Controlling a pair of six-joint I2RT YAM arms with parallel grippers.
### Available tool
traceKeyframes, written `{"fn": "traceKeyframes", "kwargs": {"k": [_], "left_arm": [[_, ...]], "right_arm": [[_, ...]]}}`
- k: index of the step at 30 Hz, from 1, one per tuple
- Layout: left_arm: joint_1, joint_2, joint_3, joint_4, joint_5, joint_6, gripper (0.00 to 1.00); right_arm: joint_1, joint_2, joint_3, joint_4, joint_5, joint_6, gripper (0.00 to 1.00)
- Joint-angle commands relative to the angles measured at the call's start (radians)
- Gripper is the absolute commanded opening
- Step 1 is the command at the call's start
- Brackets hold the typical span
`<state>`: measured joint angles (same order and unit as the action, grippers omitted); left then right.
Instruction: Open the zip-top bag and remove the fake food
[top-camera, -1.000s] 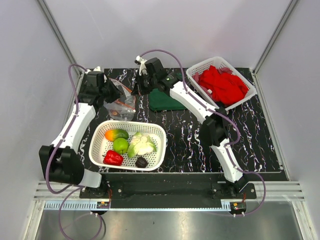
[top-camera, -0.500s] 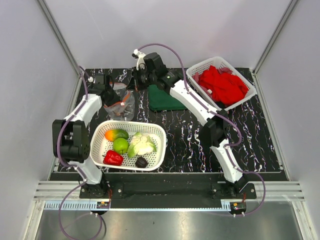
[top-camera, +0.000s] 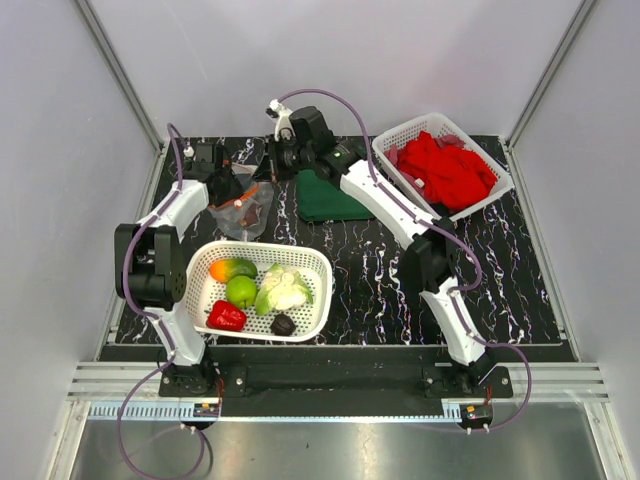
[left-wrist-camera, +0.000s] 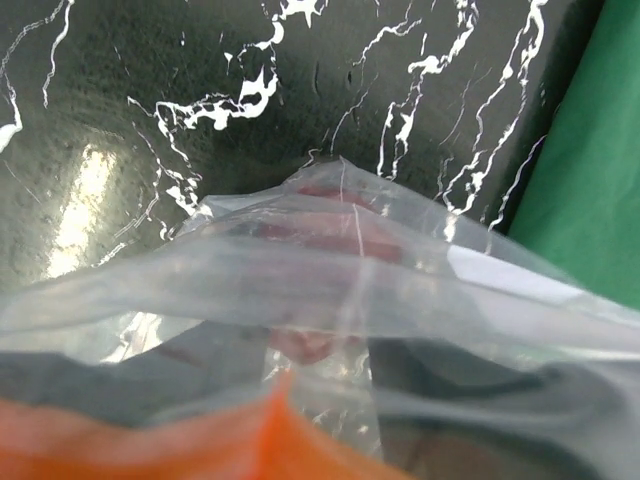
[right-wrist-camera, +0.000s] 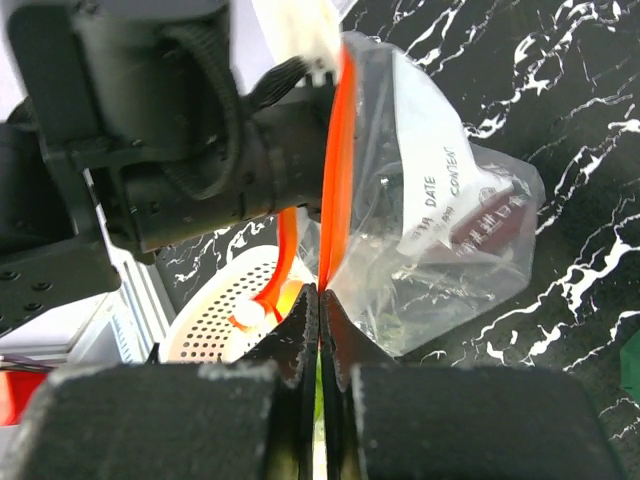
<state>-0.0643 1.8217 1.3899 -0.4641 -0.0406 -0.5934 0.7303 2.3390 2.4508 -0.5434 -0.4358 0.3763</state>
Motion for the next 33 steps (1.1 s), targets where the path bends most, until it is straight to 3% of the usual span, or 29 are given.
{"fn": "traceKeyframes", "kwargs": {"k": [1, 6, 11, 20, 33], "left_arm": [[0.012, -0.058, -0.035, 0.068, 0.022, 0.127, 0.49], [0.012, 0.003, 0.003, 0.081, 0.083, 0.213, 0.51], [0.000, 0.037, 0.020, 0.105, 0.197, 0.262, 0.67], [-0.040, 0.194, 0.135, 0.015, 0.114, 0.320, 0.73], [-0.048, 0.239, 0.093, 0.008, 0.123, 0.333, 0.80]], "right_arm": [[-0.035, 0.002, 0.004, 0.049, -0.087, 0.027, 0.00], [-0.063, 0.010, -0.015, 0.079, -0.148, 0.068, 0.00], [-0.089, -0.004, -0.071, 0.089, -0.159, 0.072, 0.00], [-0.108, -0.035, -0.153, 0.132, -0.178, 0.070, 0.00], [-0.140, -0.067, -0.246, 0.171, -0.176, 0.050, 0.00]]}}
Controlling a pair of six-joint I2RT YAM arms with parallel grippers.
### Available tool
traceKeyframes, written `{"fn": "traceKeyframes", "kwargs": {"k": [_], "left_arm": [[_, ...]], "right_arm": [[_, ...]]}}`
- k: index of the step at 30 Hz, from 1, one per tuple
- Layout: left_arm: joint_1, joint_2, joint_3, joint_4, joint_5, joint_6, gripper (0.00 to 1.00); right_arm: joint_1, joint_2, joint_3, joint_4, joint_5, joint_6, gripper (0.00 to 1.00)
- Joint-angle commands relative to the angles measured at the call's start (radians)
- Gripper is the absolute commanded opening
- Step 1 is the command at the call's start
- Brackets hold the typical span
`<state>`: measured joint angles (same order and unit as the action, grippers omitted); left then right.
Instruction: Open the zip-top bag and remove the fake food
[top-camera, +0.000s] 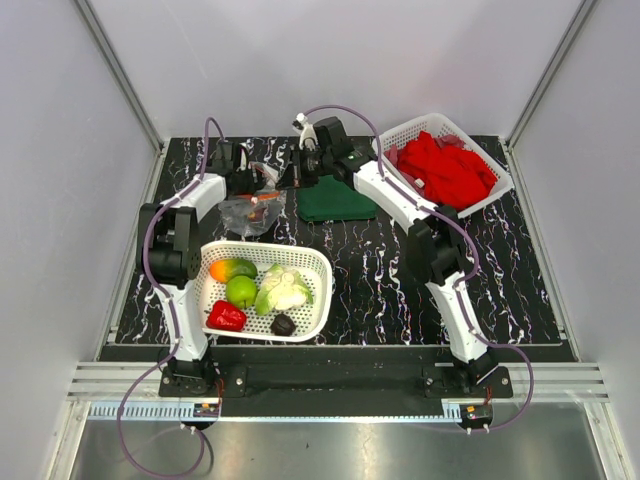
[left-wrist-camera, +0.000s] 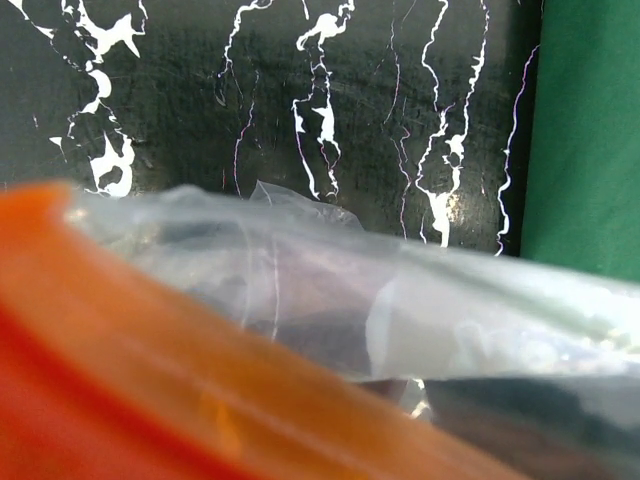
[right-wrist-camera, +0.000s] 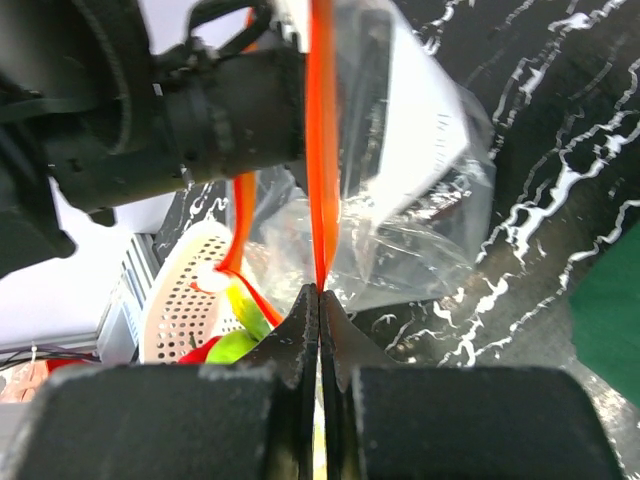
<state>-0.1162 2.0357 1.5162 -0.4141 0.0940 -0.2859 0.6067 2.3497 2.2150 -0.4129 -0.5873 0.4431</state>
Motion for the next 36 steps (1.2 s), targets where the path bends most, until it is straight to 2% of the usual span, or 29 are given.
{"fn": "traceKeyframes", "kwargs": {"k": [1, 4, 8, 11, 16, 19, 23, 26, 28, 32, 36], "left_arm": [[0.004, 0.018, -0.040, -0.043, -0.010, 0.027, 0.80], [0.006, -0.009, -0.050, -0.045, -0.020, 0.042, 0.84], [0.013, -0.015, -0.063, -0.046, 0.001, 0.047, 0.84], [0.015, -0.019, -0.067, -0.040, 0.009, 0.050, 0.71], [0.020, -0.089, -0.087, -0.008, 0.003, 0.047, 0.33], [0.021, -0.147, -0.068, -0.015, -0.004, 0.054, 0.17], [0.023, -0.253, -0.051, -0.025, -0.007, 0.051, 0.02], [0.023, -0.310, -0.021, -0.049, -0.008, 0.033, 0.00], [0.021, -0.328, -0.008, -0.064, -0.072, -0.011, 0.00], [0.020, -0.321, -0.001, -0.101, -0.174, -0.074, 0.00], [0.020, -0.279, -0.013, -0.100, -0.249, -0.062, 0.00]], "right_arm": [[-0.018, -0.082, -0.014, 0.039, -0.023, -0.020, 0.00], [-0.019, -0.089, -0.015, 0.039, -0.017, -0.024, 0.00], [-0.018, -0.092, -0.011, 0.045, -0.016, -0.018, 0.00], [-0.018, -0.093, -0.008, 0.045, -0.019, -0.012, 0.00], [-0.018, -0.109, -0.023, 0.045, -0.002, -0.024, 0.00], [-0.019, -0.112, -0.026, 0.045, 0.007, -0.030, 0.00], [-0.016, -0.109, -0.025, 0.045, 0.023, -0.053, 0.00], [-0.013, -0.104, -0.003, 0.045, 0.017, -0.057, 0.00], [-0.002, -0.101, 0.011, 0.046, 0.018, -0.055, 0.00], [0.040, -0.090, 0.077, 0.043, 0.011, -0.035, 0.00], [0.071, -0.115, 0.088, 0.045, 0.035, -0.035, 0.00]]}}
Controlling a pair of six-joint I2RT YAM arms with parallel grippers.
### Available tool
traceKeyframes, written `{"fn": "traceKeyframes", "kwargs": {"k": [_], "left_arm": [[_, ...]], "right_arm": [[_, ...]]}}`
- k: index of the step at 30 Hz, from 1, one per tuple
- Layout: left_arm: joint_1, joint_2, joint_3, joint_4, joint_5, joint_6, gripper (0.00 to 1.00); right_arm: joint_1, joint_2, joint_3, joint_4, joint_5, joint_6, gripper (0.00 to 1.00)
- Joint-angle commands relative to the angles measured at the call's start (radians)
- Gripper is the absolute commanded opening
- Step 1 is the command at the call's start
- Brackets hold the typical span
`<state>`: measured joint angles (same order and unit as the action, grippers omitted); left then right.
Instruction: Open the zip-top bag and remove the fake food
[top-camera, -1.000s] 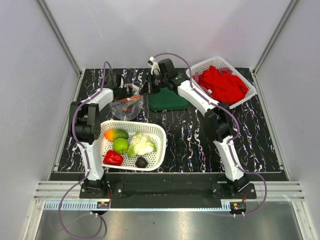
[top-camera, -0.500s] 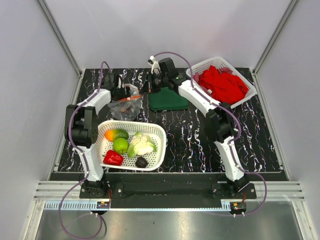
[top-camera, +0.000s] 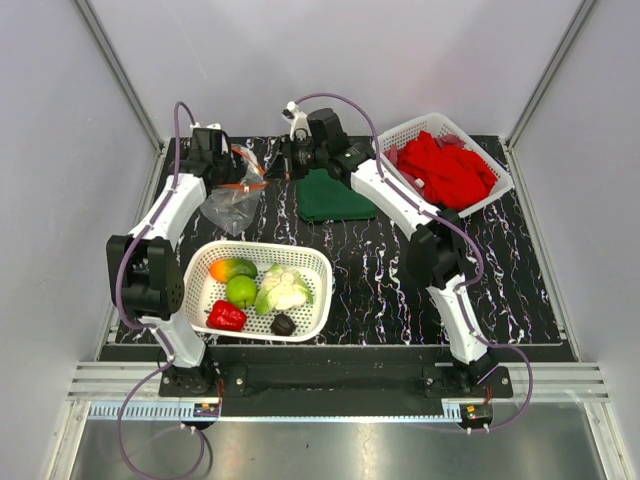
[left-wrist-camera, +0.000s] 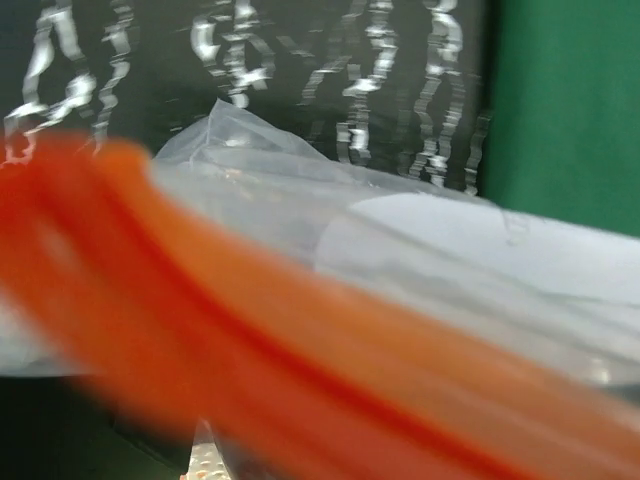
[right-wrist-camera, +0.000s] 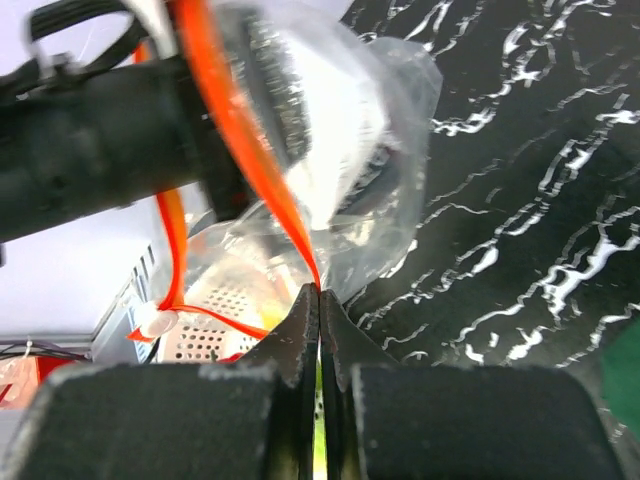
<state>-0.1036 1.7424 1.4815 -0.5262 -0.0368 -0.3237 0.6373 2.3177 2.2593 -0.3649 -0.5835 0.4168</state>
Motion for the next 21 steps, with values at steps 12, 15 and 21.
{"fn": "traceKeyframes", "kwargs": {"k": [12, 15, 21], "left_arm": [[-0.034, -0.195, -0.300, 0.209, -0.040, 0.020, 0.00], [-0.068, -0.202, -0.297, 0.196, -0.081, 0.037, 0.00], [-0.142, -0.208, -0.231, 0.183, -0.271, 0.089, 0.00]], "right_arm": [[0.024, -0.038, 0.141, -0.045, 0.197, -0.007, 0.00], [0.025, 0.034, 0.254, -0.080, 0.166, -0.007, 0.00], [0.045, 0.092, 0.318, -0.123, 0.105, -0.026, 0.00]]}}
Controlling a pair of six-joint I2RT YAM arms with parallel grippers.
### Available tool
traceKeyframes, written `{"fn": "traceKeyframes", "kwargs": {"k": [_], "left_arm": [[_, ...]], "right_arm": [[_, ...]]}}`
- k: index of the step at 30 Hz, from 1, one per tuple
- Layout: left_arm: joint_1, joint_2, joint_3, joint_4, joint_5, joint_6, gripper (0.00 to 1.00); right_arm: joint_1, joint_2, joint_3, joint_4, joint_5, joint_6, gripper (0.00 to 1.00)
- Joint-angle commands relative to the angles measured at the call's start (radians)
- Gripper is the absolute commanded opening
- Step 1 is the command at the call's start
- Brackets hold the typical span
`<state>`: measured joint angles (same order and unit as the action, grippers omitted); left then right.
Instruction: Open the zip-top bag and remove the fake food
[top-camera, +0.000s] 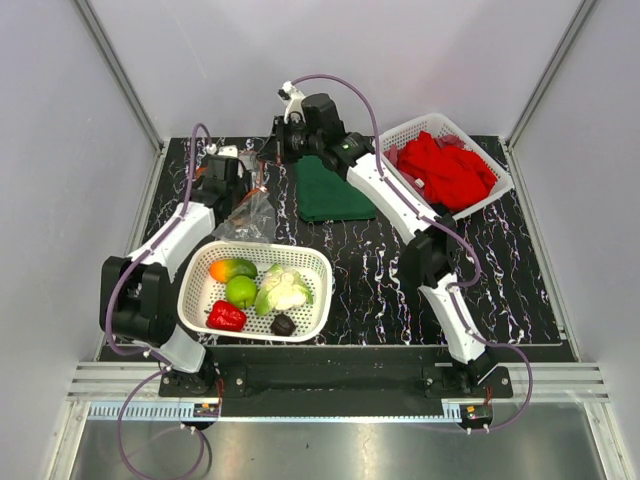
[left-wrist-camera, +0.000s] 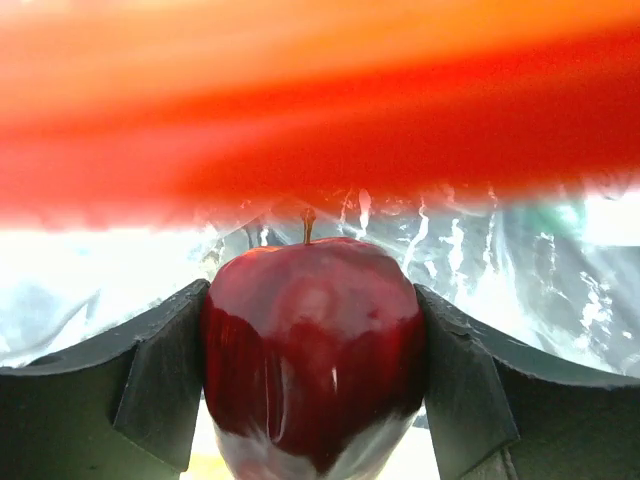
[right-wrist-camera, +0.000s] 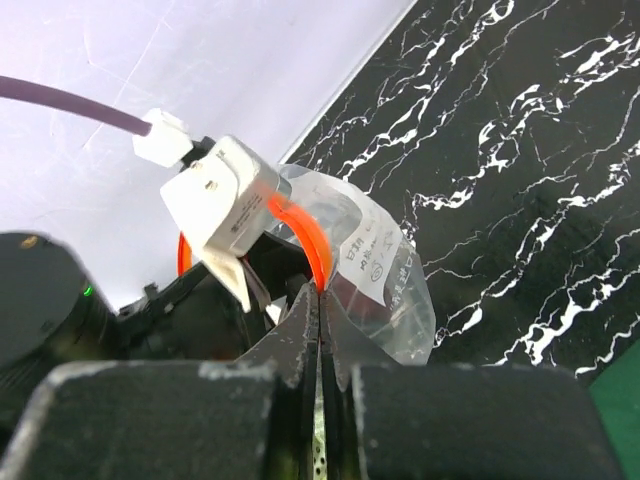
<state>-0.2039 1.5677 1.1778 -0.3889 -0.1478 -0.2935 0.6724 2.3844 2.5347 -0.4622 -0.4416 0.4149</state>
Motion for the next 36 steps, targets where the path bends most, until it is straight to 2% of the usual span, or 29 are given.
{"fn": "traceKeyframes", "kwargs": {"k": [1, 5, 9, 17, 19, 24, 30, 34, 36], "left_arm": [[-0.043, -0.025, 0.086, 0.045, -0.176, 0.079, 0.00], [-0.045, 0.011, 0.178, 0.004, -0.150, 0.109, 0.00], [-0.031, -0.014, 0.191, -0.025, -0.173, 0.085, 0.00], [0.147, -0.038, 0.221, -0.033, 0.133, -0.093, 0.00], [0.190, -0.037, 0.238, -0.033, 0.245, -0.134, 0.00], [0.233, -0.145, 0.232, -0.015, 0.350, -0.159, 0.00], [0.261, -0.357, 0.166, -0.025, 0.437, -0.171, 0.00], [0.261, -0.469, 0.027, -0.038, 0.557, -0.231, 0.00], [0.261, -0.514, -0.104, -0.015, 0.621, -0.272, 0.00]], "right_arm": [[0.018, 0.021, 0.032, -0.026, -0.037, -0.034, 0.00], [0.032, -0.008, -0.005, -0.026, -0.025, -0.054, 0.00], [0.030, -0.059, -0.114, -0.026, 0.014, -0.090, 0.00], [0.030, -0.139, -0.263, 0.019, 0.018, -0.136, 0.00], [0.030, -0.137, -0.264, 0.019, 0.043, -0.143, 0.00], [0.016, -0.091, -0.194, 0.022, 0.078, -0.139, 0.00], [0.010, 0.015, -0.035, 0.020, 0.078, -0.128, 0.00], [0.009, 0.041, 0.001, 0.068, 0.096, -0.140, 0.00], [0.010, 0.051, 0.004, 0.129, 0.112, -0.159, 0.00]]}}
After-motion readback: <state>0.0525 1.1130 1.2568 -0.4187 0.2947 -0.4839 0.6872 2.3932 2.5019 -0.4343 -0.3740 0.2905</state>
